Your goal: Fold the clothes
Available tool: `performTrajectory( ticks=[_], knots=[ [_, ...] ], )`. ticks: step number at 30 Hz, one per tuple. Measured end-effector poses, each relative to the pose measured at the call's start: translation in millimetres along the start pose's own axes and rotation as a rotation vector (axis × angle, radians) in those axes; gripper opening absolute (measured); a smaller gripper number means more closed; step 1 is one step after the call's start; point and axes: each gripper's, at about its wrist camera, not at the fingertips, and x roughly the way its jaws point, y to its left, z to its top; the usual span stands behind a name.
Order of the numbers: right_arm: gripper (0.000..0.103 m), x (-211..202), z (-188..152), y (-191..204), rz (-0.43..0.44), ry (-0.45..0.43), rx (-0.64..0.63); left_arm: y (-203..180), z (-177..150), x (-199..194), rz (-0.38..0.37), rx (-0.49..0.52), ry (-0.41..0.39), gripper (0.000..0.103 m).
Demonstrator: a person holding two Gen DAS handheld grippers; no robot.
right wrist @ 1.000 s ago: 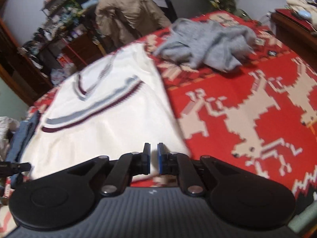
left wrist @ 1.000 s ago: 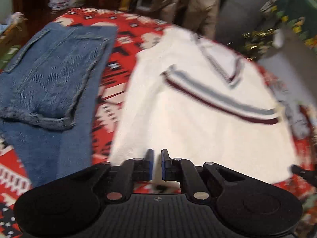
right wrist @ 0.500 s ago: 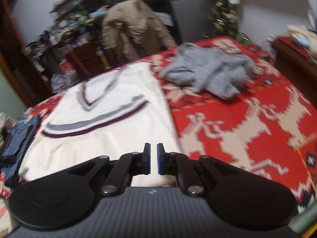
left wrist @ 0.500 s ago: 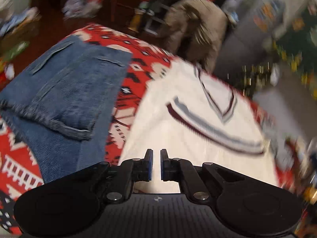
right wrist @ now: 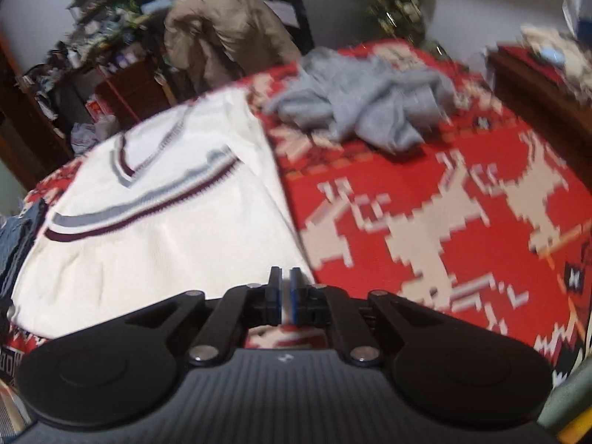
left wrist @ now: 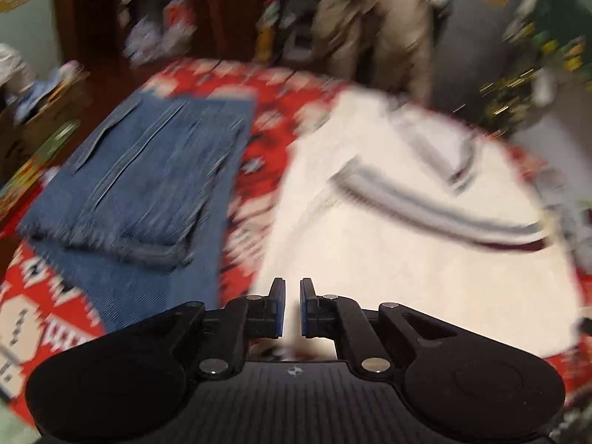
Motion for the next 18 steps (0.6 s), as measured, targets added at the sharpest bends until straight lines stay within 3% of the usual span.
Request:
performTrajectory(
  ticks=[5, 9, 14, 18],
  knots=[
    [0.008, 6, -9, 47, 0.078, 0.001, -0.163, -37, -6, 4, -0.1, 0.19, -0.017, 0.006],
    [0.008, 14, -24, 88, 0.111, 0.014, -0.318, -59, -14, 19, -0.109, 0.29, 0.032, 0.006],
    [0.014, 16, -38, 110, 0.141, 0.038, -0.406, -64, -22, 41, -0.085, 0.336, 0.146, 0.009],
    [0.015, 15, -40, 111, 0.144, 0.058, -0.407, -60, -21, 40, -0.085, 0.319, 0.149, 0.011]
  ],
)
